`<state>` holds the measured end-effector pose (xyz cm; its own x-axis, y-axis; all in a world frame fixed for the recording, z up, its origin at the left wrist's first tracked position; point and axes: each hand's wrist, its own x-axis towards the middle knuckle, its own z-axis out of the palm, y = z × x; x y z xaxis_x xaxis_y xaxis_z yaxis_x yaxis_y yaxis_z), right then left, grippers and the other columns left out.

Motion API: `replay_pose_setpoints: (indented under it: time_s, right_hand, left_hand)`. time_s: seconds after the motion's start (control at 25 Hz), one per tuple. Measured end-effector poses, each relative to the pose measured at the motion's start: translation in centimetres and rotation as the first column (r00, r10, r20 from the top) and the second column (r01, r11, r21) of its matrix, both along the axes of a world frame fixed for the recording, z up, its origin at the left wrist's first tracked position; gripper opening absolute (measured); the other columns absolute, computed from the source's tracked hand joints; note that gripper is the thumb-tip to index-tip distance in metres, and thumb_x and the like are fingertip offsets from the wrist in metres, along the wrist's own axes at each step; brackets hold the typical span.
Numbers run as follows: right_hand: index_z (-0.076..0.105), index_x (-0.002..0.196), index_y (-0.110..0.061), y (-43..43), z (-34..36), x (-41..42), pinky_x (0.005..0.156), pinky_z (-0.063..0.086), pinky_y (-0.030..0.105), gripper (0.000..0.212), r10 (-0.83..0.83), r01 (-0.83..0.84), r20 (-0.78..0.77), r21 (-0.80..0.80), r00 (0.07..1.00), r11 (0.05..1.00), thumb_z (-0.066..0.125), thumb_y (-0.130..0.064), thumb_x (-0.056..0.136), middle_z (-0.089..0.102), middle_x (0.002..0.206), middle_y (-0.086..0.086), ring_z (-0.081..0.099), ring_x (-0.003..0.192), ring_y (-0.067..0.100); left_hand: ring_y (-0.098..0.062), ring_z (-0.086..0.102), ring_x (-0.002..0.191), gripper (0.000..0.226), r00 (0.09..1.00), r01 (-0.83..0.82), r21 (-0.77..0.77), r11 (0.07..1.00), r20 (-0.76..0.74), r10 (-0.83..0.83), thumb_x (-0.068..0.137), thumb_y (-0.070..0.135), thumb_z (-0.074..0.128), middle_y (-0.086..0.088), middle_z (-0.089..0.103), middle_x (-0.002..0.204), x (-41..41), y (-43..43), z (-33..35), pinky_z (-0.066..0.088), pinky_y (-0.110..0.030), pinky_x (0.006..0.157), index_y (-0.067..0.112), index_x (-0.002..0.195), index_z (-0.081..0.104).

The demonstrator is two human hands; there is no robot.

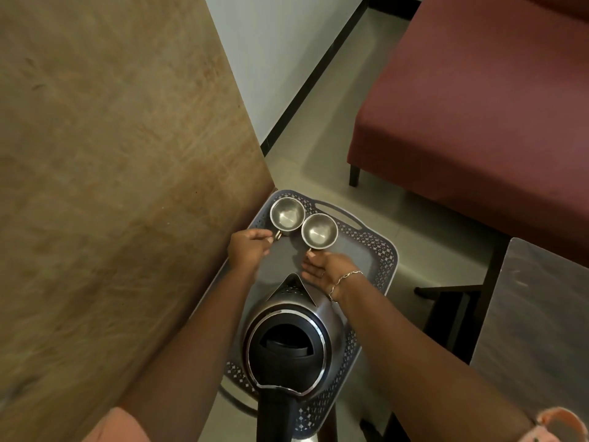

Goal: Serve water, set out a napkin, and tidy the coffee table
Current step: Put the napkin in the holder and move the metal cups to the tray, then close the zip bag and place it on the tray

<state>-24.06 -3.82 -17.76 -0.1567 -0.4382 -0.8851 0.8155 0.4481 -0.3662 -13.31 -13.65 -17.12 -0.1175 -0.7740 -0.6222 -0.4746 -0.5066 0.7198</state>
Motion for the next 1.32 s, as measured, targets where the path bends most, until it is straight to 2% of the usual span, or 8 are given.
replay_pose_setpoints:
  time_s: [0.08,0.24,0.4,0.56,0.8,1.0,1.16,1.32]
  right_hand:
    - [0.054,0.081,-0.009,0.7,0.6,-0.3,0.087,0.046,0.034,0.016,0.020,-0.020,0.005,-0.001,1.000,1.000,0.047,0.002,0.091,0.056,0.079,0.003,0.054,0.074,0.015]
    - [0.053,0.105,-0.007,3.5,2.8,-1.9,0.063,0.044,0.024,0.019,0.025,-0.017,-0.217,0.042,0.976,0.999,0.051,0.002,0.089,0.052,0.072,0.005,0.049,0.065,0.015]
    - [0.056,0.096,-0.009,10.2,5.7,-4.3,0.066,0.045,0.023,0.015,0.077,-0.071,-0.452,0.030,0.889,0.997,0.053,0.003,0.087,0.053,0.077,0.003,0.051,0.069,0.014]
    - [0.056,0.084,-0.015,18.4,8.1,-5.6,0.072,0.046,0.025,0.019,0.113,-0.120,-0.583,0.028,0.805,0.992,0.053,0.003,0.087,0.056,0.077,0.001,0.054,0.076,0.016]
    - [0.059,0.079,-0.021,32.3,8.6,-6.0,0.074,0.046,0.032,0.027,0.097,-0.054,-0.655,0.086,0.750,0.995,0.058,0.006,0.082,0.057,0.074,0.004,0.054,0.072,0.020]
    - [0.059,0.075,-0.022,41.1,7.9,-6.4,0.061,0.048,0.021,0.030,0.051,0.074,-0.649,0.164,0.760,0.984,0.057,0.008,0.082,0.059,0.075,0.008,0.055,0.067,0.017]
    - [0.064,0.088,-0.001,45.7,5.6,-6.9,0.071,0.047,0.035,0.013,0.032,0.172,-0.638,0.255,0.769,0.952,0.060,0.008,0.080,0.061,0.078,0.014,0.055,0.068,0.023]
    - [0.062,0.091,0.003,48.7,3.4,-5.6,0.056,0.039,0.024,0.012,0.108,0.138,-0.527,0.406,0.843,0.904,0.061,0.005,0.079,0.054,0.063,0.002,0.046,0.055,0.014]
  left_hand:
    - [-0.012,0.055,0.073,0.023,1.000,-0.023,-0.037,0.999,-0.011,0.022,0.086,-0.002,0.058,0.002,0.060,0.076,0.8,0.6,1.9,0.048,-0.023,0.074,-0.004,0.109,0.063]
    - [-0.017,0.061,0.081,0.020,0.998,-0.058,-0.294,0.954,-0.007,0.058,0.087,0.005,0.058,-0.007,0.068,0.089,2.2,2.9,7.9,0.052,-0.031,0.079,0.006,0.106,0.065]
    - [-0.012,0.067,0.078,0.016,0.987,-0.122,-0.605,0.787,-0.159,0.030,0.089,0.011,0.056,0.011,0.069,0.079,2.8,9.2,14.7,0.056,-0.026,0.076,0.015,0.101,0.065]
    - [-0.006,0.067,0.077,0.017,0.970,-0.070,-0.690,0.721,-0.215,-0.112,0.091,0.014,0.055,0.015,0.069,0.077,1.9,17.6,18.4,0.055,-0.016,0.075,0.018,0.103,0.066]
    - [-0.003,0.065,0.070,0.016,0.939,0.055,-0.418,0.907,-0.286,-0.189,0.090,0.003,0.054,0.000,0.066,0.075,-1.2,29.8,17.1,0.056,-0.017,0.064,0.012,0.095,0.065]
    - [-0.008,0.063,0.069,0.016,0.944,0.174,-0.041,0.984,-0.277,-0.178,0.089,0.004,0.055,-0.002,0.065,0.076,-4.0,36.5,15.0,0.055,-0.017,0.058,0.018,0.085,0.063]
    - [-0.013,0.054,0.065,0.016,0.970,0.238,0.136,0.962,-0.079,-0.229,0.087,0.006,0.058,-0.004,0.060,0.075,-4.5,39.2,11.1,0.047,-0.025,0.058,0.018,0.077,0.062]
    - [-0.027,0.056,0.077,0.005,0.873,0.328,0.340,0.881,0.248,-0.420,0.083,0.012,0.064,-0.019,0.060,0.094,-2.9,41.5,7.3,0.041,-0.030,0.068,0.014,0.083,0.059]
